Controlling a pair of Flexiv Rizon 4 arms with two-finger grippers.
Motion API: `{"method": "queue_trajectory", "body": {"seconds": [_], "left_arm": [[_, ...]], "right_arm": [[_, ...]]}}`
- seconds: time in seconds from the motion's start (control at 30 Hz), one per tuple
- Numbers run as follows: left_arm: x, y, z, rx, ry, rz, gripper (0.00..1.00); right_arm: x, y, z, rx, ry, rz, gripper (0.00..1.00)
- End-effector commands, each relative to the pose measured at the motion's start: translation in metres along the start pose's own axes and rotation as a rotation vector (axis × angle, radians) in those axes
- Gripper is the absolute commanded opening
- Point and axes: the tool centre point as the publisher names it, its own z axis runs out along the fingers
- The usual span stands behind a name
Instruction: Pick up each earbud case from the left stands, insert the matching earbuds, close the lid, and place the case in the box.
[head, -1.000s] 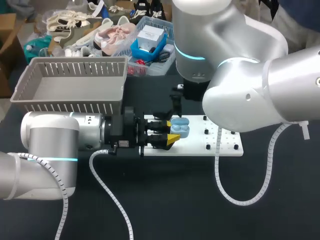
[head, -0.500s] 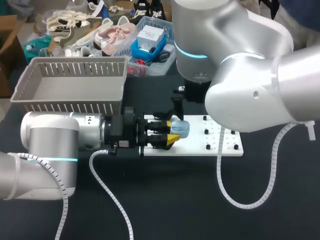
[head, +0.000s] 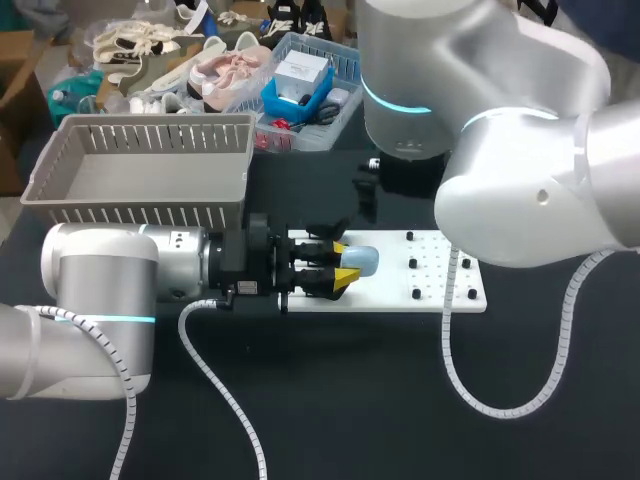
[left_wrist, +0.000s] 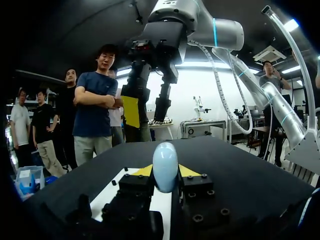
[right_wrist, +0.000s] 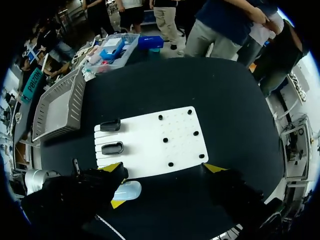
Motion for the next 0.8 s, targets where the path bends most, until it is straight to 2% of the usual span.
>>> {"method": "queue_trajectory", "body": {"seconds": [0.03,0.33,0.57,0.8], "left_arm": [[0.0,-0.001,0.0,-0.003,-0.001,0.001,0.0],[0.0,-0.001,0.0,-0.003,-0.001,0.001,0.0],[-0.004,0.002,-0.002,0.011,0.01,-0.022,0.0],[-0.021,0.013,-0.014,-0.036,-0.004,-0.046,0.0]], "right_arm": [[0.012,-0.038,-0.02,-0.11,-0.08,0.024,1.0],[0.031,-0.063,-0.038,-0.207,-0.031,-0.054,1.0],[0.038,-0.072,-0.04,-0.202,-0.103,-0.102,1.0],[0.041,-0.074,-0.037,-0.217,-0.088,-0.108,1.0]]}}
